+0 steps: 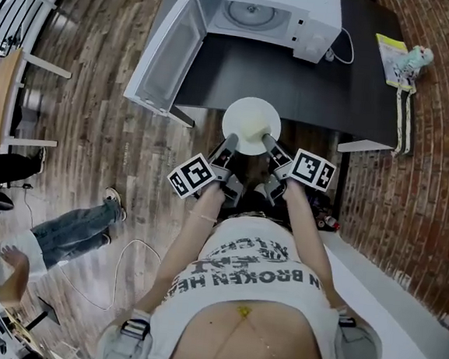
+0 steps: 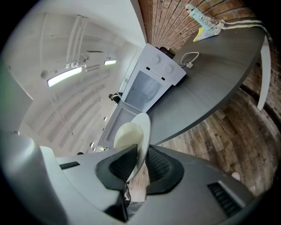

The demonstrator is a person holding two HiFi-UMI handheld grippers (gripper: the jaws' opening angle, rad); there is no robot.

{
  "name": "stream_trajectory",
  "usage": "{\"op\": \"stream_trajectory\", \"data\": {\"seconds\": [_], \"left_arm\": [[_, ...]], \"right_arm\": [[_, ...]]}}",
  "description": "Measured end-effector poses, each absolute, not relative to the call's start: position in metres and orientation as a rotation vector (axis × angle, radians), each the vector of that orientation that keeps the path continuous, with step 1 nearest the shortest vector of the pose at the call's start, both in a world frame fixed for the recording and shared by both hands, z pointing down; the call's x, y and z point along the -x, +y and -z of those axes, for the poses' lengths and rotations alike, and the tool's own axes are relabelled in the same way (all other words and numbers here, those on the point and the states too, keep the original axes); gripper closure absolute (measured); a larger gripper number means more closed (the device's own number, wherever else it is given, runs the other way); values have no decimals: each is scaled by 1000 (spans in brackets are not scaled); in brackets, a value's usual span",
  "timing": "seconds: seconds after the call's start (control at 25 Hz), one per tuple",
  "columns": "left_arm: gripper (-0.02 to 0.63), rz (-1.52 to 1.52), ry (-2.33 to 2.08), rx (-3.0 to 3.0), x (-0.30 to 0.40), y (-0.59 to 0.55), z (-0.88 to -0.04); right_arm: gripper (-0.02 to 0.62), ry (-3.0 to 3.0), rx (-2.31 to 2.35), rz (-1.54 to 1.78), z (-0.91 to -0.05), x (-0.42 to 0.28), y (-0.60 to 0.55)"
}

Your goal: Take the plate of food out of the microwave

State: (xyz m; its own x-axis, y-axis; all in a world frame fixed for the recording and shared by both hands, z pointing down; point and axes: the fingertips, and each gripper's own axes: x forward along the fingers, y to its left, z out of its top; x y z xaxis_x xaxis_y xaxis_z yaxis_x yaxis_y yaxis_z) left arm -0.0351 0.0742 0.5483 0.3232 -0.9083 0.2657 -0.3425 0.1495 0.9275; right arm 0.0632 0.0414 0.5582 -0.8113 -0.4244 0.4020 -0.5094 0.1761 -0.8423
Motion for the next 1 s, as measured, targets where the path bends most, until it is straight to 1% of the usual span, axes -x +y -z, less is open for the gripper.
{"op": "stream_trajectory", "data": {"seconds": [0.36, 1.0], "left_arm": [[580, 629, -1269, -1410, 1, 117, -541], [580, 620, -1261, -1395, 9, 137, -543]], "right_arm": [[543, -2358, -867, -1750, -552, -96, 80], [543, -2346, -873, -1736, -551, -87, 100]]}}
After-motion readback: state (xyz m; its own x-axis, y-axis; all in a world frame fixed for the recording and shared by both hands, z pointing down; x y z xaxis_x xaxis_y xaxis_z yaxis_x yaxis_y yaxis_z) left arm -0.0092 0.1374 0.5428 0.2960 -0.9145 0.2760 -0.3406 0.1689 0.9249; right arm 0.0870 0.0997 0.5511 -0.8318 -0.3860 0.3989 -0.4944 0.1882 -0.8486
